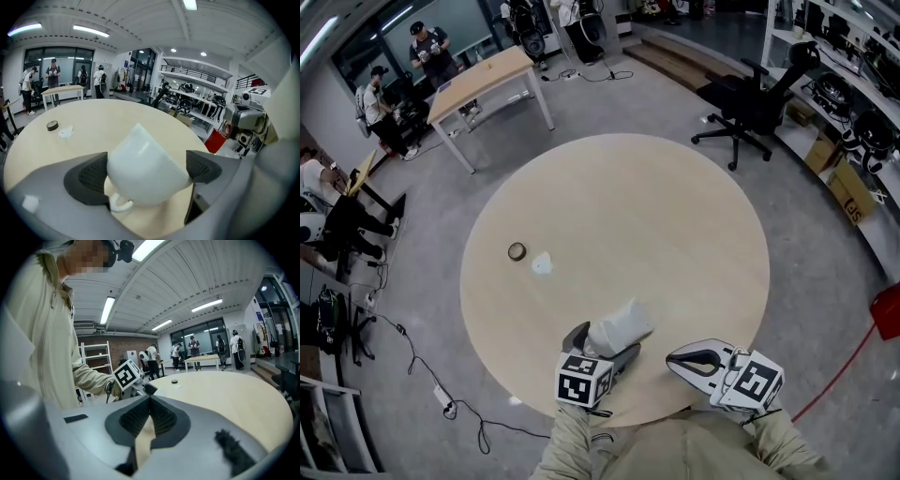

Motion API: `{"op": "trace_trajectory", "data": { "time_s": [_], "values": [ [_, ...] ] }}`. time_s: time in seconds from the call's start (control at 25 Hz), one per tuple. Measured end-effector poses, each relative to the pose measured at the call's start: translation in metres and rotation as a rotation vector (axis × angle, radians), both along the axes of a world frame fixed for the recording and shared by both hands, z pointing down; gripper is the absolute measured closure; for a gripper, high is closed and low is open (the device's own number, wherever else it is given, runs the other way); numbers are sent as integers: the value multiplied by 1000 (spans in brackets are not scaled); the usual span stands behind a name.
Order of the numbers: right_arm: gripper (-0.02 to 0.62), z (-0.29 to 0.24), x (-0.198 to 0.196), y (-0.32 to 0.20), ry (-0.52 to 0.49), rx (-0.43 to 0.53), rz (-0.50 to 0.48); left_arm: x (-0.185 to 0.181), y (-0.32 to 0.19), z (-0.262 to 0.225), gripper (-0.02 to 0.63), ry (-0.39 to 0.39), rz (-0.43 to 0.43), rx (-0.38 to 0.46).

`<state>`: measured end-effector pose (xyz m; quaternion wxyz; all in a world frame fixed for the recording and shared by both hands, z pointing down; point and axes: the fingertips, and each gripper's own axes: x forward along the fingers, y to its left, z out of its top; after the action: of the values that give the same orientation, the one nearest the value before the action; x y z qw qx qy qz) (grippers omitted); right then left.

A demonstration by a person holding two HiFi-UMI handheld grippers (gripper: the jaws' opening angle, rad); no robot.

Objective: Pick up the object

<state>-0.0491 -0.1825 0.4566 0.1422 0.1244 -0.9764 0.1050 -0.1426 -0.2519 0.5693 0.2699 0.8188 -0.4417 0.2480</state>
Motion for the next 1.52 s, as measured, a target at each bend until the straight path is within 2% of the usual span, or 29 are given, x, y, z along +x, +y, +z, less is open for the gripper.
{"op": "trace_trajectory", "data": {
  "time_s": [0.52, 0.8, 1.2, 1.52],
  "values": [
    [592, -9, 4, 21, -6, 25, 5, 1, 9, -40, 104, 9, -15, 96],
    [592, -13, 6, 29, -18, 30, 18, 1, 19, -45, 110, -11, -1, 108],
    [592, -14, 8, 34, -19, 43, 10, 3, 24, -46, 117, 14, -23, 111],
    [592, -17, 7, 38, -25, 53, 18, 3, 25, -63, 121, 32, -21, 147]
  ]
}}
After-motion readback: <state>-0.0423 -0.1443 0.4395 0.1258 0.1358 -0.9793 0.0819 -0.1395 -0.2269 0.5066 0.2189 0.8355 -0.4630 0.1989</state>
